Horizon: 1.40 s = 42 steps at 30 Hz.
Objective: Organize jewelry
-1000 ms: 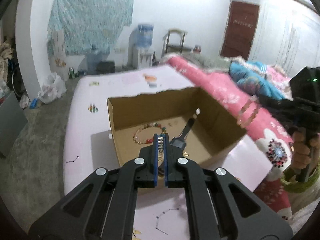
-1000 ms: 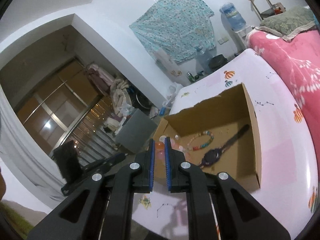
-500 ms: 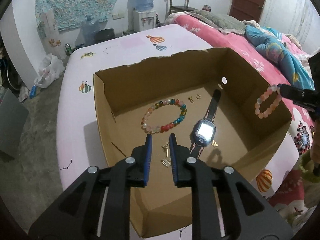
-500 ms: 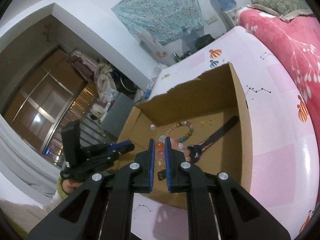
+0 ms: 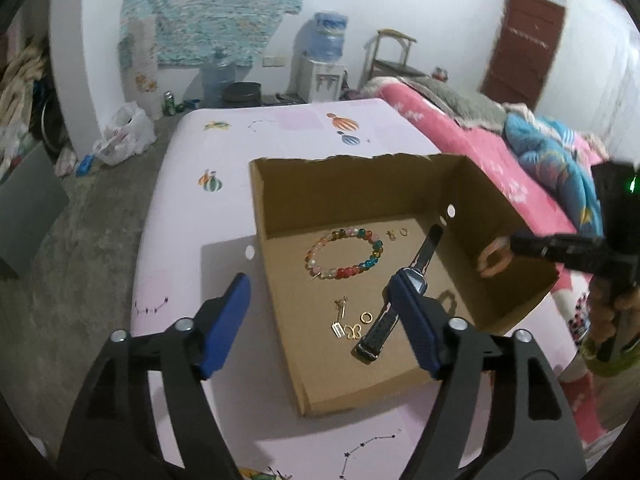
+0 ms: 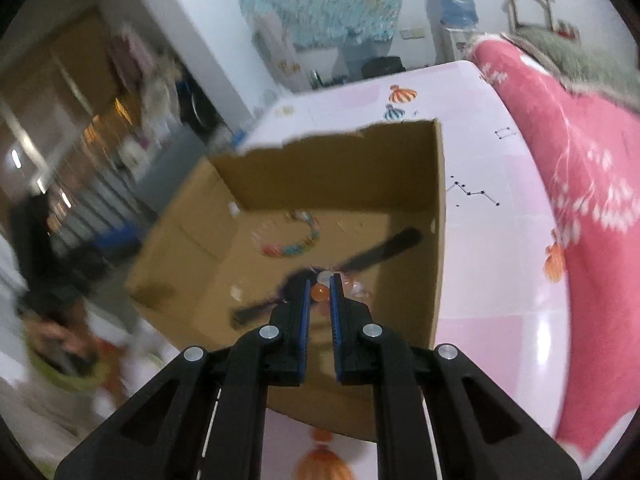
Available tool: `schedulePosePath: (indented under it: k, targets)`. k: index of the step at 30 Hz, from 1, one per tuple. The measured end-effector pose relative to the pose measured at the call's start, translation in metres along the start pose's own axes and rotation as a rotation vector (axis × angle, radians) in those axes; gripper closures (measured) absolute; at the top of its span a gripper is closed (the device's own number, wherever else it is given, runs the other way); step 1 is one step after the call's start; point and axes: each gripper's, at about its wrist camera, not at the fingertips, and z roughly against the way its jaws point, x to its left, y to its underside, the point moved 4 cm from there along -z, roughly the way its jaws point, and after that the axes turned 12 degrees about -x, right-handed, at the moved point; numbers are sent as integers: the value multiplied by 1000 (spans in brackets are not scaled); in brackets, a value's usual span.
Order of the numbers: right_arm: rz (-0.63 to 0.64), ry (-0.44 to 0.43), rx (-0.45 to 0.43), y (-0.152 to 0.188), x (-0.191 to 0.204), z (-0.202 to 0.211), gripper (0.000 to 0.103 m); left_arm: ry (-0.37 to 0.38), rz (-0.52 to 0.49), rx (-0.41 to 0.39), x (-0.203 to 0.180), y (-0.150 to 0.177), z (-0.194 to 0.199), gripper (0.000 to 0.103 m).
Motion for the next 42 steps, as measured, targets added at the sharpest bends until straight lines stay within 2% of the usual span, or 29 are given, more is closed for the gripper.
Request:
schedulePosePath:
  k: [2, 3, 6, 8, 10, 12, 14, 17, 18, 20, 23, 29, 37, 42]
  targets:
    - [25, 6, 6, 2, 5, 3, 75, 2, 37, 9, 5, 6, 2, 29]
    - [16, 4, -17, 1, 4, 10, 68, 6, 50, 14, 7, 8, 3, 29]
    - [-47, 12, -98, -4, -9, 34, 67, 16, 100, 27, 16, 19, 7, 26]
    - [-156, 22, -185, -5, -29, 58, 59, 36, 133, 28, 18, 24, 9, 22]
    - [-274, 27, -225, 0, -51, 69, 54, 70, 190, 41, 21, 32, 8, 19]
    - [-385, 32, -206, 12, -72, 67, 53, 99, 241, 63, 21, 41, 4, 19]
    - [-465, 24, -144, 29, -85, 53, 53, 130, 301, 102, 21, 51, -5, 19]
    - [-545, -82, -36, 49, -82, 29, 51, 187, 395, 153, 18, 67, -17, 19]
    - [-537, -91, -26, 50, -79, 26, 49, 184, 405, 149, 16, 69, -18, 18]
    - [-457, -44, -3, 46, -69, 27, 49, 173, 401, 133, 12, 70, -17, 18]
    - [-410, -12, 15, 43, -62, 29, 49, 151, 407, 121, 9, 72, -14, 18]
    - [-395, 27, 31, 54, -51, 45, 49, 150, 406, 128, 2, 79, -2, 18]
    - [-368, 58, 15, 85, -31, 85, 49, 179, 429, 105, -8, 100, 39, 18]
    - [-372, 83, 14, 99, -29, 91, 49, 194, 430, 97, -12, 111, 46, 18]
